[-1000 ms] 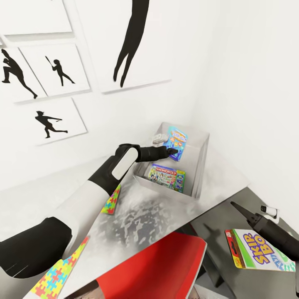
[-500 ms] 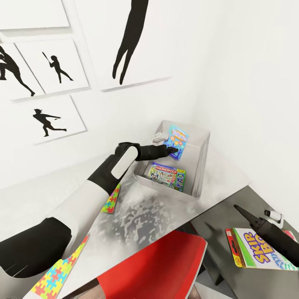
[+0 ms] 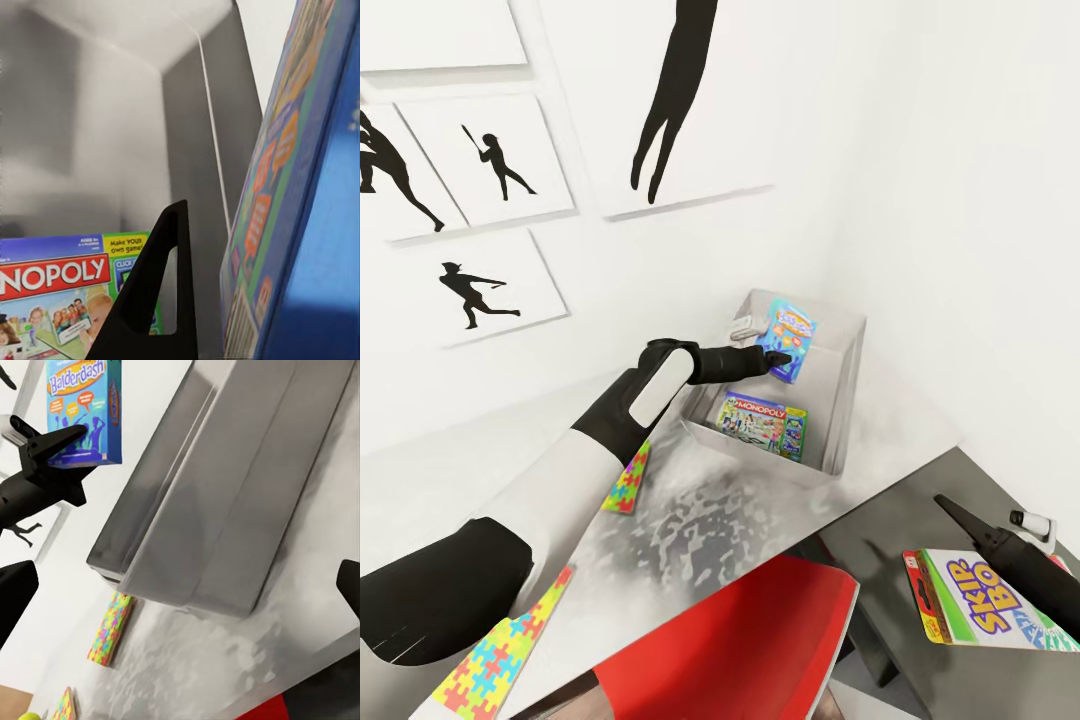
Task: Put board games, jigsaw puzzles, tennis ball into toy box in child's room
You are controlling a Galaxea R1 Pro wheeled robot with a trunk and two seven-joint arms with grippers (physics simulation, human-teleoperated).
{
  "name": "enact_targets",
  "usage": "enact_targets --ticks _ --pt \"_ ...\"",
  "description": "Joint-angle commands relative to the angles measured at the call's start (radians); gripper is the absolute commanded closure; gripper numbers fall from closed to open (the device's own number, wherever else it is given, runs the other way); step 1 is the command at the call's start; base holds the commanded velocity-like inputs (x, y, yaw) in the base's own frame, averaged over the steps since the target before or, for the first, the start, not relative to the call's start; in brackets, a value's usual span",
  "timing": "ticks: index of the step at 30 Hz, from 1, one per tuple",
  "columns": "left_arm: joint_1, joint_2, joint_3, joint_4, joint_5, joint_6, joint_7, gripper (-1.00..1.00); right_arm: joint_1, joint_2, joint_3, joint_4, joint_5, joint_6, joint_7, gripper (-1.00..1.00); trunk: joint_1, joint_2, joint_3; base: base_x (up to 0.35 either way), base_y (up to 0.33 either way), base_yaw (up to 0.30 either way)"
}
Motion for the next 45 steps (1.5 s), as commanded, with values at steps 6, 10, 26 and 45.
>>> enact_targets --ticks 6,10,26,45 --pt "-0.001 0.0 0.0 0.0 -0.004 0.003 -0.004 1.0 -0.001 0.0 -0.001 0.0 -0.001 0.012 0.001 -1.0 0.0 -0.001 -0.001 0.0 0.0 0.0" --pt "-0.001 0.0 -0.001 0.0 -0.004 0.003 -0.004 1.0 -0.001 -0.002 0.0 0.0 -0.002 0.013 0.001 -1.0 0.0 -0.001 -0.002 0.0 0.0 0.0" --pt "-0.005 0.0 -0.003 0.0 -0.007 0.011 -0.004 1.0 -0.001 -0.003 -0.001 0.0 -0.001 0.015 0.012 -1.0 0.0 -0.001 -0.024 0.0 0.0 0.0" --pt "-0.069 0.0 -0.002 0.0 -0.006 0.013 -0.004 1.0 -0.001 -0.003 -0.001 0.0 0.0 0.014 0.022 -1.0 0.0 -0.001 -0.053 0.0 0.0 0.0"
